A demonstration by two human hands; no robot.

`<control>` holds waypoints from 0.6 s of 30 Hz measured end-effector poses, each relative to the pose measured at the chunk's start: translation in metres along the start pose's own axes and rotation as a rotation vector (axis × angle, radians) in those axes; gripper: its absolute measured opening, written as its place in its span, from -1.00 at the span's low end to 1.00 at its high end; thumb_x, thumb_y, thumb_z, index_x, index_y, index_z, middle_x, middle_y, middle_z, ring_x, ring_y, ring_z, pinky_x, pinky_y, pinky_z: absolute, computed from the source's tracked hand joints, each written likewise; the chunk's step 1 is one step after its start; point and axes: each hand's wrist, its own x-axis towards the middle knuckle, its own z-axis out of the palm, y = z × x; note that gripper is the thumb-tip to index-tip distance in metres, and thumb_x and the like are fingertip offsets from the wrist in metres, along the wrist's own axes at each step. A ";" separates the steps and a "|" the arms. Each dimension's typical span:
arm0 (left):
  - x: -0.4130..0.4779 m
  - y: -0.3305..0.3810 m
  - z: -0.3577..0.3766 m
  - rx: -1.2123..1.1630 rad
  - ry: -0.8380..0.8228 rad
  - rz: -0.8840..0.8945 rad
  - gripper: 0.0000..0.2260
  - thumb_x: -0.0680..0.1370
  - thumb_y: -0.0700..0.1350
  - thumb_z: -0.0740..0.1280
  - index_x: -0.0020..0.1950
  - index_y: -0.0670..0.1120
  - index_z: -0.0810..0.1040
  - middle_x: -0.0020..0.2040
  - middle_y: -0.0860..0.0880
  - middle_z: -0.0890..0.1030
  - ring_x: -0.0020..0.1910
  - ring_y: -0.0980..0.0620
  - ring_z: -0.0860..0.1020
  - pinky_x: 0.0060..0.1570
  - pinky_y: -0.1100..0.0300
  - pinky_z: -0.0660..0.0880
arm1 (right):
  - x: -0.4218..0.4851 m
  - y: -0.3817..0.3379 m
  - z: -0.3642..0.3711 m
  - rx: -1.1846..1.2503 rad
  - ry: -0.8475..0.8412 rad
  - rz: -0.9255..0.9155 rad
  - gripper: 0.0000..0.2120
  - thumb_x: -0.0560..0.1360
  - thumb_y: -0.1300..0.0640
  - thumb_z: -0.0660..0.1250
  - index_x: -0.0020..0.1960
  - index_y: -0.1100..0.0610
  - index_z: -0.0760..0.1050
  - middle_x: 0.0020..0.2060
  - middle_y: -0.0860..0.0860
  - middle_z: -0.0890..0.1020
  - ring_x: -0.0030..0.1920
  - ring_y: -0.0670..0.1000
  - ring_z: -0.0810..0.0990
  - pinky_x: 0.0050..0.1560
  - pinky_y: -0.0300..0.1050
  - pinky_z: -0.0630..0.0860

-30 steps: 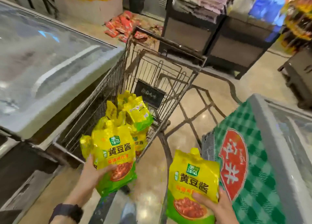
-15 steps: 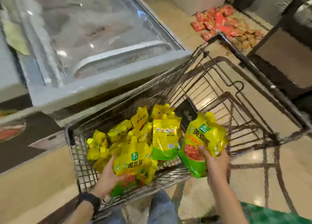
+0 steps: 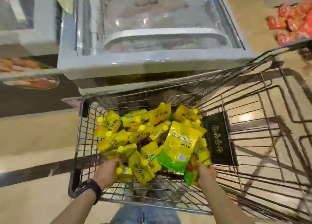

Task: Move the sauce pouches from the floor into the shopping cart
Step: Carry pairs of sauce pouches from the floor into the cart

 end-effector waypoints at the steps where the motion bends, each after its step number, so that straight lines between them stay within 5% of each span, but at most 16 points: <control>1: -0.005 0.002 0.004 0.070 -0.081 -0.016 -0.69 0.41 0.09 0.19 0.12 0.11 0.50 0.24 -0.08 0.61 0.28 -0.11 0.55 0.11 0.09 0.44 | 0.001 0.001 0.005 -0.044 -0.054 0.005 -0.81 0.38 0.22 0.47 -0.06 0.27 0.56 -0.11 0.21 0.64 -0.10 0.17 0.62 -0.03 0.03 0.59; 3: -0.010 -0.001 0.014 0.161 -0.066 -0.036 -0.42 0.33 0.14 0.06 0.29 0.02 0.48 0.30 -0.03 0.57 0.33 -0.08 0.52 0.18 0.09 0.44 | 0.022 0.014 0.015 -0.127 -0.140 -0.018 -0.69 0.35 0.10 0.50 0.00 0.24 0.56 -0.10 0.21 0.66 -0.08 0.20 0.65 0.01 0.09 0.62; 7: -0.017 -0.009 0.022 0.137 0.063 -0.055 -0.58 0.52 0.09 0.27 0.36 0.06 0.42 0.31 0.02 0.58 0.30 -0.04 0.54 0.21 0.08 0.44 | 0.083 0.052 0.034 -0.281 -0.248 -0.098 -0.46 0.10 -0.02 0.48 0.07 0.07 0.55 0.06 0.19 0.65 0.06 0.23 0.62 0.15 0.25 0.56; 11: -0.027 -0.010 0.018 0.112 0.141 -0.014 -0.53 0.49 0.08 0.36 0.38 0.07 0.39 0.27 0.01 0.59 0.23 -0.03 0.57 0.20 0.02 0.51 | -0.044 -0.012 0.001 -0.553 -0.233 -0.349 -0.51 0.32 0.12 0.49 0.22 0.08 0.48 0.06 0.14 0.59 0.14 0.21 0.57 0.04 -0.03 0.46; 18: -0.060 0.008 -0.017 0.136 0.409 0.130 -0.39 0.52 0.16 0.39 0.50 0.05 0.28 0.33 -0.02 0.50 0.27 -0.03 0.51 0.16 0.07 0.54 | -0.136 -0.041 -0.017 -0.905 -0.229 -0.771 -0.26 0.36 0.02 0.48 0.46 0.03 0.25 0.30 0.10 0.42 0.30 0.15 0.47 0.22 0.07 0.49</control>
